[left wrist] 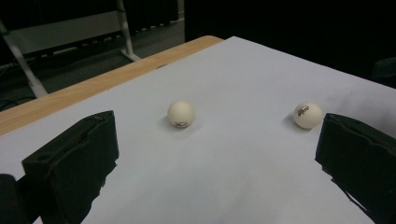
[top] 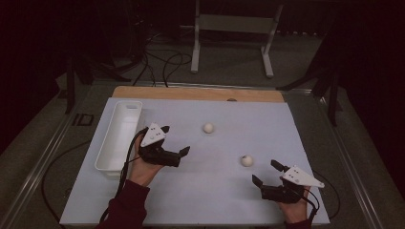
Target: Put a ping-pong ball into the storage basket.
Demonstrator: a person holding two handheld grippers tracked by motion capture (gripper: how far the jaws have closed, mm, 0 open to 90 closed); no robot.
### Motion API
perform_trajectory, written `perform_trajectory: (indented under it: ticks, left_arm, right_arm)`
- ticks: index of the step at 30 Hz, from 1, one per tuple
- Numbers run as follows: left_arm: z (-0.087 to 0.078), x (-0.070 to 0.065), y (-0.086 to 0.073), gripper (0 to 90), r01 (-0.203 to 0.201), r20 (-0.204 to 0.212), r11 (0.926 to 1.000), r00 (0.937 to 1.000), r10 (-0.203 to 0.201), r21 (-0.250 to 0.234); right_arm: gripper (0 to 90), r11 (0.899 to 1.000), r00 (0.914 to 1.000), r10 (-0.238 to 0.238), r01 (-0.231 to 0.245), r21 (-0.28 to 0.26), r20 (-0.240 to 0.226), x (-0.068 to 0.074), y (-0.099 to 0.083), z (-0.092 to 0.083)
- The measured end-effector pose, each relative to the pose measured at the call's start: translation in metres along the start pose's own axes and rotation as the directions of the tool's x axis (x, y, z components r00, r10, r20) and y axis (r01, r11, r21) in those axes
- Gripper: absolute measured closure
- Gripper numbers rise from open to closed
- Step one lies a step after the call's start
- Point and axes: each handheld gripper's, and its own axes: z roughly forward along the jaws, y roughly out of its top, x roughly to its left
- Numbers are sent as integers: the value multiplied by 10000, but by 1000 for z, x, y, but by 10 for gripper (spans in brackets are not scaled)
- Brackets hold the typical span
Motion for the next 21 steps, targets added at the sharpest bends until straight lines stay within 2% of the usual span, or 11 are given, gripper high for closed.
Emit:
perform_trajectory:
  ticks: [21]
  left_arm:
    - [31, -10, 8, 0, -194, 399, 9992, 9990, 180, 349]
  right_arm:
    - [86, 10000, 10000, -13, 13, 4, -5, 0, 0, 0]
